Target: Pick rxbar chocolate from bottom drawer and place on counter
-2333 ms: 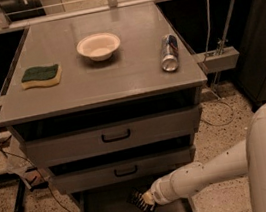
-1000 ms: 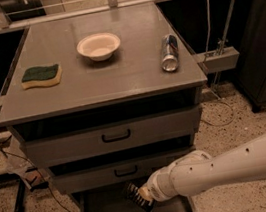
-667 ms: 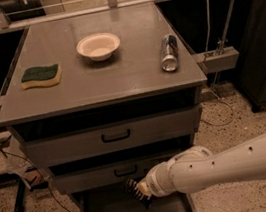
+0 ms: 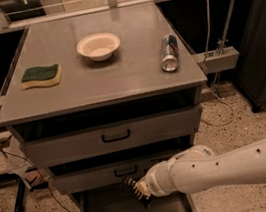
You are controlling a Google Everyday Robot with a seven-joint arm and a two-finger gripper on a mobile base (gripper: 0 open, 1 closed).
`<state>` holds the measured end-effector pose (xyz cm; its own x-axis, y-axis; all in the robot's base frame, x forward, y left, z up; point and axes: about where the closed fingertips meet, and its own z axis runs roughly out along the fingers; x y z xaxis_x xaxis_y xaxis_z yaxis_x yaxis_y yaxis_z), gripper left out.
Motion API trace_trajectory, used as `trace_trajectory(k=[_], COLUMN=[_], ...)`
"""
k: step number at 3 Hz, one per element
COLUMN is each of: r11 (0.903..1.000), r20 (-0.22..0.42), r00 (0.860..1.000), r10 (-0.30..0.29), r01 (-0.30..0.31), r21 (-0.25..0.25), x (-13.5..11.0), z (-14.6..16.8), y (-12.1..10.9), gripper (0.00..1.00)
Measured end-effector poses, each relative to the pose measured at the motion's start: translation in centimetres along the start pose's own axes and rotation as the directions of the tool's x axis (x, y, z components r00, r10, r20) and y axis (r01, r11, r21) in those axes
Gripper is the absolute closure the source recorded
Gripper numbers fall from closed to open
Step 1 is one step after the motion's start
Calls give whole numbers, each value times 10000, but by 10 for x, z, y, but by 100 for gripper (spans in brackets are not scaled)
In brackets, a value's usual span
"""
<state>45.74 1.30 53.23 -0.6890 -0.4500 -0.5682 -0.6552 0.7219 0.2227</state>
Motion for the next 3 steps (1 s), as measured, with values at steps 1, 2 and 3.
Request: trace_trajectory(k=[1,2,3], r11=[9997,9978,9929], r20=[375,734,1146], r00=[9991,9951,9866], r10=[-215,-659,-1165], r01=[218,655,1131], r21=[-52,74,357], x=[-13,-33,-64], z=[-29,-66,-102], y=[20,37,41], gripper=[100,100,100])
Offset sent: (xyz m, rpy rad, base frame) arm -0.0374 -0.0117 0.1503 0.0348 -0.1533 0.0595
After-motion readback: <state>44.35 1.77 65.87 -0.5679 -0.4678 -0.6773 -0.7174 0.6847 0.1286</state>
